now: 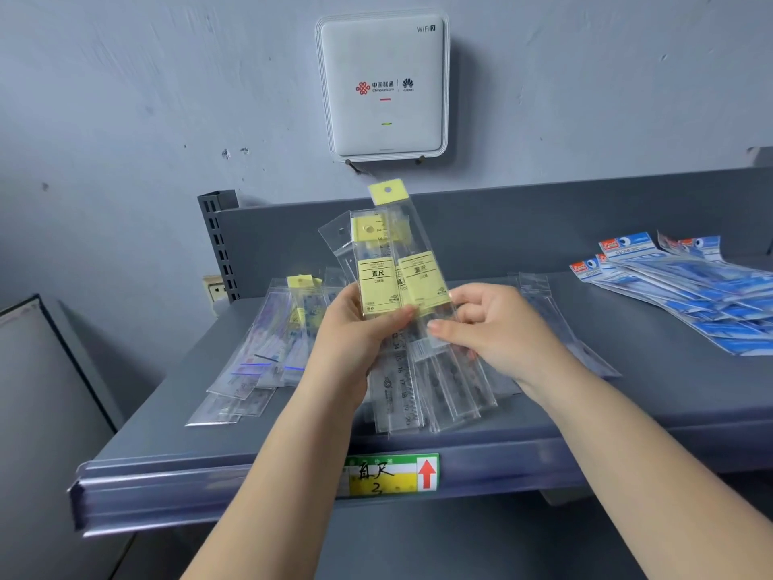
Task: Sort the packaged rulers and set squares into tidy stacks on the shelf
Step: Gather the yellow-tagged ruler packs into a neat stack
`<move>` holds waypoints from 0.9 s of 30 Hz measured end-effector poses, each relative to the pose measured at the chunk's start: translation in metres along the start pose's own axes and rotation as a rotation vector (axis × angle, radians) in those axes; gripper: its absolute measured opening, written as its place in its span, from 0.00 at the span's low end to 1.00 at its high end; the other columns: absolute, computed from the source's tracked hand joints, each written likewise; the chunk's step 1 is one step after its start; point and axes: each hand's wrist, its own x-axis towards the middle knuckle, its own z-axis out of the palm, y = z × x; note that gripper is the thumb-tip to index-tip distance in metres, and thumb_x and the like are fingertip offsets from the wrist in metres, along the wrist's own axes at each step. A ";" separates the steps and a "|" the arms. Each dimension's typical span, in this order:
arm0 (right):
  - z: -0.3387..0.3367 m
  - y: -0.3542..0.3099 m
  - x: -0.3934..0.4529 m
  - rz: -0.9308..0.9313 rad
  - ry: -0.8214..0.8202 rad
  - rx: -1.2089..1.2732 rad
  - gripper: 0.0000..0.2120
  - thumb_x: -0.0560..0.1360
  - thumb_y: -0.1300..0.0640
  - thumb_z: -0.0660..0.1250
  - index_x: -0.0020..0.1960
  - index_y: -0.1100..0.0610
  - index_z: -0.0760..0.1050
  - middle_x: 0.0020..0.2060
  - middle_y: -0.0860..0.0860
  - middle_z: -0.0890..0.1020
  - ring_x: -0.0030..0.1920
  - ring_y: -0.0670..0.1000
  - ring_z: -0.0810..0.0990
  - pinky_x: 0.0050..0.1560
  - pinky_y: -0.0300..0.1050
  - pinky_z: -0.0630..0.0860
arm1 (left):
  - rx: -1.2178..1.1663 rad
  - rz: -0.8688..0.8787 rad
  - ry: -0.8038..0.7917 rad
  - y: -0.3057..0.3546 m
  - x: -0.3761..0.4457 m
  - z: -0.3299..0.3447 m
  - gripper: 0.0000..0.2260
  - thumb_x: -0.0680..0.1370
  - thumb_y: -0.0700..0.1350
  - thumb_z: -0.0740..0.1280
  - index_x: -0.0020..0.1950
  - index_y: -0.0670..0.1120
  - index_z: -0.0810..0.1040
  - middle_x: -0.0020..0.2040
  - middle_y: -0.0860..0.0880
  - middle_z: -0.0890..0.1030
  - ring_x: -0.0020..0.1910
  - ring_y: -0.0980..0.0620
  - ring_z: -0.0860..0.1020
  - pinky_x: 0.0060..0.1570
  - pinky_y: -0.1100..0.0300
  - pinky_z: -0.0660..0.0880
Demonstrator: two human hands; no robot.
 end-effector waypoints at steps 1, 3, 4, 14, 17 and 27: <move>-0.002 0.001 0.001 0.003 0.020 0.018 0.07 0.71 0.55 0.72 0.47 0.47 0.77 0.37 0.56 0.84 0.31 0.43 0.78 0.40 0.43 0.74 | -0.005 0.009 0.007 0.000 0.000 0.000 0.15 0.72 0.31 0.69 0.56 0.43 0.75 0.49 0.47 0.83 0.42 0.54 0.82 0.31 0.69 0.76; -0.008 0.004 0.002 0.026 0.062 0.066 0.09 0.71 0.57 0.72 0.51 0.52 0.78 0.36 0.53 0.85 0.30 0.41 0.79 0.39 0.42 0.74 | -0.001 0.022 0.022 -0.001 0.001 -0.001 0.15 0.72 0.31 0.69 0.55 0.44 0.75 0.48 0.48 0.84 0.43 0.53 0.82 0.31 0.69 0.76; -0.011 0.006 0.004 0.042 0.083 0.083 0.10 0.71 0.57 0.72 0.52 0.54 0.78 0.37 0.52 0.85 0.30 0.42 0.79 0.40 0.42 0.75 | 0.002 0.027 0.032 -0.001 0.001 -0.002 0.15 0.72 0.31 0.69 0.55 0.44 0.75 0.48 0.48 0.84 0.43 0.53 0.82 0.32 0.69 0.76; -0.013 0.022 0.009 0.200 0.091 -0.739 0.21 0.69 0.48 0.73 0.56 0.60 0.76 0.48 0.54 0.82 0.54 0.56 0.77 0.50 0.46 0.74 | -0.020 0.051 0.077 -0.002 0.004 -0.002 0.16 0.72 0.31 0.69 0.57 0.43 0.75 0.49 0.47 0.83 0.44 0.51 0.82 0.28 0.71 0.74; -0.009 0.009 0.004 0.002 0.207 -0.484 0.17 0.73 0.47 0.68 0.57 0.56 0.77 0.41 0.48 0.81 0.46 0.49 0.77 0.47 0.42 0.72 | -0.021 0.054 0.050 -0.002 0.003 -0.002 0.15 0.72 0.31 0.70 0.55 0.45 0.75 0.47 0.48 0.83 0.43 0.52 0.82 0.29 0.70 0.74; 0.005 -0.005 -0.003 -0.032 0.067 0.045 0.10 0.68 0.59 0.75 0.39 0.48 0.75 0.25 0.43 0.81 0.26 0.41 0.78 0.36 0.43 0.78 | -0.043 0.070 0.026 -0.005 0.005 -0.004 0.15 0.72 0.30 0.69 0.55 0.42 0.76 0.48 0.45 0.84 0.43 0.49 0.82 0.44 0.57 0.80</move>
